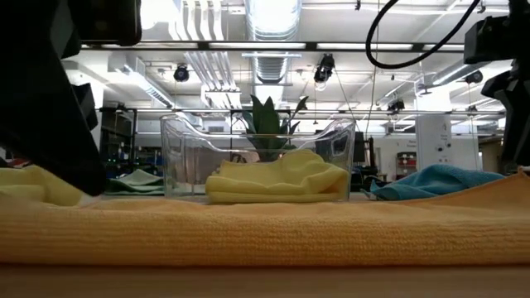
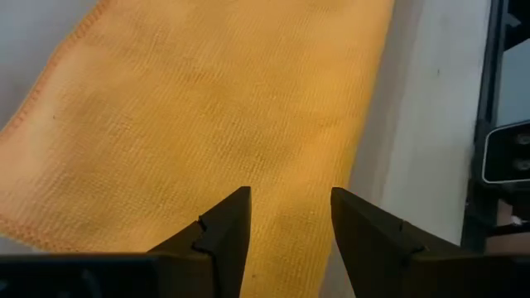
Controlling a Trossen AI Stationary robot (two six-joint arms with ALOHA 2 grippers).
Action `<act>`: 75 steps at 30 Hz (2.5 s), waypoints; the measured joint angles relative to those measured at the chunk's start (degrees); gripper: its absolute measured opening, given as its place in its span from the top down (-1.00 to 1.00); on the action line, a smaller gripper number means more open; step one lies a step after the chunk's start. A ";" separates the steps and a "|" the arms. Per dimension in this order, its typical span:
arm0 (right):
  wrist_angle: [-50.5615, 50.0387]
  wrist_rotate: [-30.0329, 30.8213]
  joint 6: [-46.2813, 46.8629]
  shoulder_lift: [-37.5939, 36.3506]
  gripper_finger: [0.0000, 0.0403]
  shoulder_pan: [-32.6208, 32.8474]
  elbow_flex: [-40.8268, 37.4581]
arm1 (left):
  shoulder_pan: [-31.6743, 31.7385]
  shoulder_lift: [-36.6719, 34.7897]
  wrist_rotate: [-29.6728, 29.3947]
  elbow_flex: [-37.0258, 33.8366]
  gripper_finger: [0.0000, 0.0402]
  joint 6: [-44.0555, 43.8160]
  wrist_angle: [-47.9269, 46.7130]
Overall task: Fold microfiber towels
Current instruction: Fold the orange microfiber towel
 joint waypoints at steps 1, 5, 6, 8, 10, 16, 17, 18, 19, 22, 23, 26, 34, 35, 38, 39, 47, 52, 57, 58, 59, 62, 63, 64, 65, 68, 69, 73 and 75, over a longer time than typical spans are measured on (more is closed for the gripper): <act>0.07 0.01 -0.02 0.00 0.39 0.21 0.08 | 0.00 -0.19 -0.01 -0.02 0.24 -0.04 -0.14; 0.09 0.04 -0.16 0.00 0.42 1.59 0.27 | 0.00 -0.78 -0.27 0.47 0.24 -0.03 0.22; 0.08 0.40 -0.16 0.00 0.43 1.99 0.27 | 0.02 -0.80 -0.54 0.66 0.24 -0.04 0.21; 0.47 3.45 -0.52 0.00 0.45 2.76 0.20 | 0.37 -0.80 -1.21 1.30 0.24 -0.04 0.22; 2.45 10.70 -1.91 0.00 0.47 3.66 -0.31 | 1.19 -0.80 -3.09 2.32 0.24 0.21 0.43; 14.20 25.46 -16.61 0.00 0.54 4.24 -0.76 | 5.11 0.30 -4.98 8.31 0.32 13.43 2.75; 16.82 26.62 -19.00 0.00 0.56 4.21 -0.76 | 5.71 0.69 -5.15 9.17 0.34 16.05 3.40; 19.95 28.03 -21.21 0.01 0.57 4.20 -0.83 | 6.16 0.91 -5.84 9.75 0.36 18.67 3.89; 23.63 29.38 -23.34 0.13 0.59 4.20 -1.02 | 6.57 1.12 -7.01 10.00 0.38 21.17 4.54; 34.36 29.92 -30.12 0.24 0.63 4.20 -1.96 | 7.62 1.63 -10.54 10.46 0.42 27.92 9.01; 37.57 29.13 -32.17 0.24 0.64 4.20 -2.31 | 7.95 1.63 -10.92 10.40 0.43 29.80 9.92; 43.68 24.91 -37.01 0.24 0.65 4.22 -3.11 | 8.42 1.63 -11.21 10.34 0.45 31.74 11.63; 46.56 21.18 -38.25 0.31 0.65 3.45 -3.25 | 8.33 1.65 -12.30 10.29 0.45 31.40 12.30; 46.58 21.18 -38.21 0.31 0.65 3.06 -3.25 | 8.33 1.65 -12.38 10.29 0.45 31.39 12.33; 46.60 21.19 -37.29 0.43 0.65 2.01 -3.30 | 8.33 1.65 -13.78 10.27 0.45 31.44 12.75; 46.62 21.20 -36.89 0.53 0.65 1.64 -3.39 | 8.32 1.65 -14.83 10.27 0.45 31.43 13.32; 46.65 19.96 -33.89 2.27 0.67 -0.48 -4.71 | 8.48 1.65 -16.40 10.25 0.45 31.82 15.79; 46.26 10.66 -30.62 3.19 0.70 -0.75 -4.71 | 8.48 1.65 -16.38 10.19 0.45 31.53 15.78; 35.71 -3.29 -16.55 1.65 0.75 -0.64 -4.58 | 8.34 1.65 -16.34 10.19 0.45 31.40 15.79; 32.18 -6.17 -12.15 1.01 0.76 -0.44 -4.58 | 8.28 1.65 -16.34 10.19 0.45 31.40 15.76; 28.84 -8.55 -7.32 0.34 0.77 -0.08 -4.58 | 8.22 1.65 -16.34 10.19 0.45 31.42 15.80; 18.89 -11.19 6.14 -2.43 0.80 2.76 -4.58 | 8.20 1.65 -16.32 10.19 0.45 31.42 15.78; 16.45 -11.23 10.67 -3.45 0.81 3.89 -4.58 | 8.20 1.65 -16.32 10.19 0.45 31.42 15.78; 14.34 -11.21 15.10 -4.53 0.81 4.99 -4.58 | 8.20 1.65 -16.32 10.19 0.45 31.43 15.78; 12.67 -11.17 19.06 -5.40 0.81 6.03 -4.62 | 8.15 1.65 -16.30 10.19 0.45 31.44 15.78; 12.52 -11.08 27.22 -7.53 0.76 8.51 -5.51 | 8.17 1.65 -16.32 10.19 0.45 31.46 15.75; 12.56 -11.13 29.12 -7.95 0.73 9.06 -5.87 | 8.17 1.65 -16.30 10.19 0.45 31.46 15.75; 13.37 -10.53 34.04 -7.87 0.52 9.47 -7.72 | 8.17 1.65 -16.27 10.19 0.45 31.46 15.71; 15.08 -9.89 35.95 -7.41 0.39 9.42 -9.05 | 8.17 1.65 -16.27 10.16 0.45 31.47 15.69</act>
